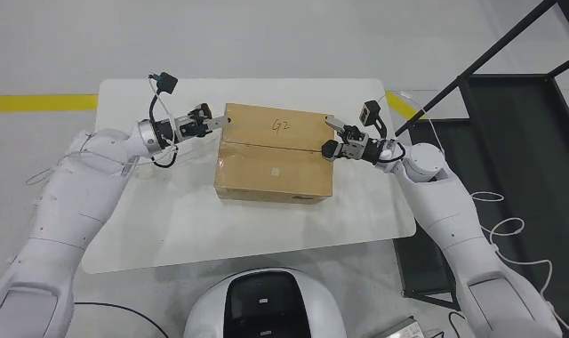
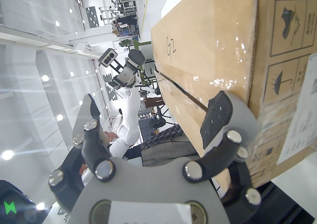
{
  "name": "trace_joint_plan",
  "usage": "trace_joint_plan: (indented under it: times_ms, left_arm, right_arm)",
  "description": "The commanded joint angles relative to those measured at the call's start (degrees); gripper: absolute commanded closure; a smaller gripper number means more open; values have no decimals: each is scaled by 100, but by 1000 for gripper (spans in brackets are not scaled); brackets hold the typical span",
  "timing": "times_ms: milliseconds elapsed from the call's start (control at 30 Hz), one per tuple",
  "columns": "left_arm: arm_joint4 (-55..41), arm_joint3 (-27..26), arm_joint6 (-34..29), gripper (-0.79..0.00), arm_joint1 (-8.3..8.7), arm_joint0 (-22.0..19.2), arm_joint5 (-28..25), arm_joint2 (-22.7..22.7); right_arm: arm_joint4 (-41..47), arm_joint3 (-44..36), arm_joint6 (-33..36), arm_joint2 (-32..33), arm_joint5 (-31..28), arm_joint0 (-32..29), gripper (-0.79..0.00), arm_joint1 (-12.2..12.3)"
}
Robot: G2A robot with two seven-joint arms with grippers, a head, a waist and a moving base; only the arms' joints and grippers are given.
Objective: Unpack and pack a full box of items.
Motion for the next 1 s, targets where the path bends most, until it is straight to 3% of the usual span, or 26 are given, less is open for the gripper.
trace_joint_plan:
  times_ms: [0,200,400,967]
  left_arm:
    - [21,-390,66,-785,105,366,220,-267]
    - [-446,-1196,318,-785,285,1350,652,-841]
    - [-895,-1406,797,-785,324,1988,976,-1139]
    - [-1137,-1398,903,-785,308,2050,1045,-1206]
  right_arm:
    - [0,0,0,0,0,0,-785,0]
    - [0,0,0,0,0,0,-785,0]
    - [0,0,0,0,0,0,-785,0]
    - [0,0,0,0,0,0,-785,0]
